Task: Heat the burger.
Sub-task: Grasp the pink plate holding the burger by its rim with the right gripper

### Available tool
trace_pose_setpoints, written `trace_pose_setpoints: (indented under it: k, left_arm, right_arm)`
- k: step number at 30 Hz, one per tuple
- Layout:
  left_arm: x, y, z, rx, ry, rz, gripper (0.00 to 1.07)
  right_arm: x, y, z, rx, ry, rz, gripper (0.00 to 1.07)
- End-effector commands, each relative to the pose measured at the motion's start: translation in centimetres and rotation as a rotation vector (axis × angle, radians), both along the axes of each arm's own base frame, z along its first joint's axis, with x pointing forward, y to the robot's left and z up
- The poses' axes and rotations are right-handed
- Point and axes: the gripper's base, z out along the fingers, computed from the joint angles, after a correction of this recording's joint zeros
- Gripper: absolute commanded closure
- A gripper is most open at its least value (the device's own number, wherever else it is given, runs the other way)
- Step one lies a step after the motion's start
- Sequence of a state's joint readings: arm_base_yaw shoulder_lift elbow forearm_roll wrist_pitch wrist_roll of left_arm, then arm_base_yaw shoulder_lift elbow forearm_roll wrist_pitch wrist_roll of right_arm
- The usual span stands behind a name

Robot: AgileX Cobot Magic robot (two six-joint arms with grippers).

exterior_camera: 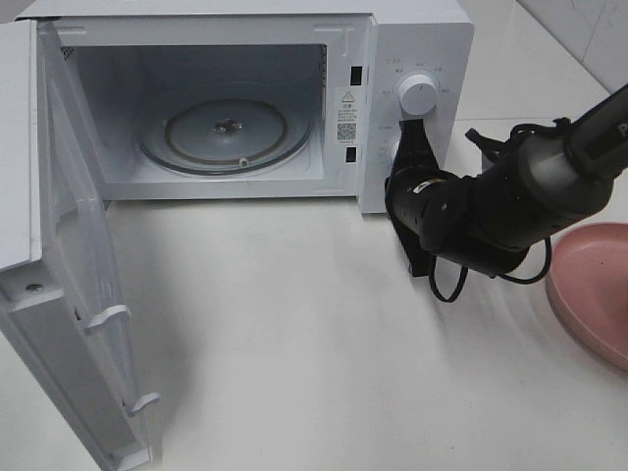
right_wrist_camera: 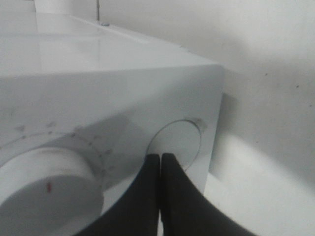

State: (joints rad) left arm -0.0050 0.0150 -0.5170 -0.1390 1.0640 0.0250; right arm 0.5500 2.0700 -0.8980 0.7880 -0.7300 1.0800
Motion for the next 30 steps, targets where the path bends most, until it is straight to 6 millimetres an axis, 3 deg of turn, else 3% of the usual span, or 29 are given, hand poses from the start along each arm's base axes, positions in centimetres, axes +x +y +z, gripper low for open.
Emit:
trace_pose_setpoints:
  k: [1, 8, 14, 22, 23, 30]
  left_arm:
    - [0.0, 0.0, -0.1, 0.000, 0.002, 0.002, 0.08]
    - [0.0, 0.0, -0.1, 0.000, 0.002, 0.002, 0.08]
    - [0.0, 0.0, -0.1, 0.000, 0.002, 0.002, 0.08]
    - [0.0, 0.0, -0.1, 0.000, 0.002, 0.002, 0.08]
    - [0.0, 0.0, -0.1, 0.000, 0.002, 0.002, 0.08]
    - [0.0, 0.0, -0.1, 0.000, 0.002, 0.002, 0.08]
  right_arm:
    - [-0.8, 0.0, 0.8, -0.060, 0.018, 0.083, 1.07]
    - [-2.3, -0.3, 0.9, -0.127, 0.103, 0.179, 1.07]
    - [-4.0, -0.9, 2.4, -0.285, 0.126, 0.351, 1.07]
    - [-4.8, -1.9, 4.3, -0.523, 0.170, 0.680, 1.05]
    - [-5.0, -2.4, 4.8, -0.588, 0.177, 0.787, 1.05]
    - [-6.0, -3.9, 5.9, -0.675, 0.220, 1.022, 1.04]
